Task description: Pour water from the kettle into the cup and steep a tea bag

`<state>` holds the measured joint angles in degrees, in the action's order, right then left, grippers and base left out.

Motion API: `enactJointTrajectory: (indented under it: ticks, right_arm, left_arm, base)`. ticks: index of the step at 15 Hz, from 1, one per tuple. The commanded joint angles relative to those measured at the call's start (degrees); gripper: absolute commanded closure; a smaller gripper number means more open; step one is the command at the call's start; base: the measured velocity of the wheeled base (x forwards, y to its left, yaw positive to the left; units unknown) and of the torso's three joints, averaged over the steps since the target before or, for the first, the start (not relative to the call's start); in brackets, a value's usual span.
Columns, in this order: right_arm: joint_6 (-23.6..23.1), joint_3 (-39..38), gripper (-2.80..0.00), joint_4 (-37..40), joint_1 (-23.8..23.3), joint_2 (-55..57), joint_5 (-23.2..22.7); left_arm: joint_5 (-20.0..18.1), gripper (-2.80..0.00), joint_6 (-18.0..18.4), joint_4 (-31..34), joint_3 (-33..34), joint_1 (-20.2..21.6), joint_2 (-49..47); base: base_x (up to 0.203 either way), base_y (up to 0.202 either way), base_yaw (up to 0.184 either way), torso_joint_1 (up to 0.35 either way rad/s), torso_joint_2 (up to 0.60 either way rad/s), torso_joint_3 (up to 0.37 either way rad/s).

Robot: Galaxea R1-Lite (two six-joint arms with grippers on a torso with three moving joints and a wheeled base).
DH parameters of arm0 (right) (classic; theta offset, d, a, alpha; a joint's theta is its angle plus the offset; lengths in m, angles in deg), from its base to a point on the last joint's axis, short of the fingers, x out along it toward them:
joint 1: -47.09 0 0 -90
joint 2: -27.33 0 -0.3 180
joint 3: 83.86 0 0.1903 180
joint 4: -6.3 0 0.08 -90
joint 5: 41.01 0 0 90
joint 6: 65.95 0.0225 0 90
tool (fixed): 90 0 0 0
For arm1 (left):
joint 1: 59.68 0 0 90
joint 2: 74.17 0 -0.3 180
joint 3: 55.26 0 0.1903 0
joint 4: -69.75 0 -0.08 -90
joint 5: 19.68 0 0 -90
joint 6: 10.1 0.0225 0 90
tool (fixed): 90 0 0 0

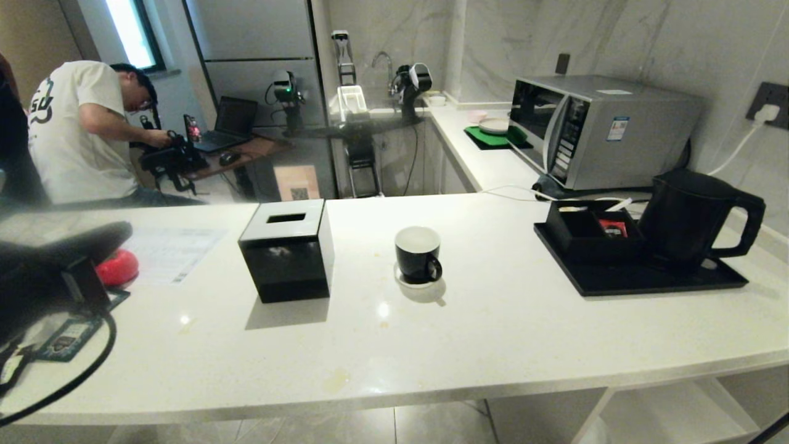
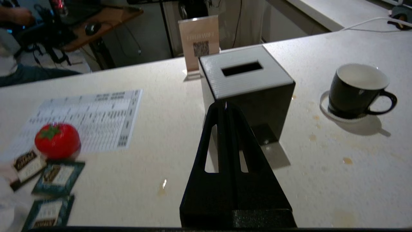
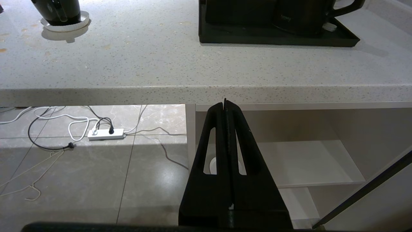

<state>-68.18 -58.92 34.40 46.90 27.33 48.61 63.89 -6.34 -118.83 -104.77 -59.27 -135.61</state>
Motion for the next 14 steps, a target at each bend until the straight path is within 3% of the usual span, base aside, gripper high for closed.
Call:
enactJointTrajectory:
  ticks: [1,7,12,14]
  right_arm:
    - [-0.1,0.0,0.0,0.0,0.0,0.0,0.0]
    - [-0.1,0.0,0.0,0.0,0.0,0.0,-0.1]
    - [-0.1,0.0,0.0,0.0,0.0,0.0,0.0]
    - [-0.1,0.0,0.0,0.0,0.0,0.0,-0.1]
  left_arm:
    - [0.5,0.0,-1.1,2.0,4.8,0.1,7.0]
    - [0.5,0.0,-6.4,2.8,25.9,4.1,18.1]
    - [1.1,0.0,-8.2,14.3,26.1,3.9,37.2]
    - [2.7,0.0,-8.3,18.8,26.1,1.7,45.8]
  base:
    - [0.0,0.0,0.0,0.0,0.0,0.0]
    - [0.0,0.0,0.0,0.0,0.0,0.0]
    - [0.0,0.0,0.0,0.0,0.0,0.0]
    - [0.0,0.0,0.0,0.0,0.0,0.0]
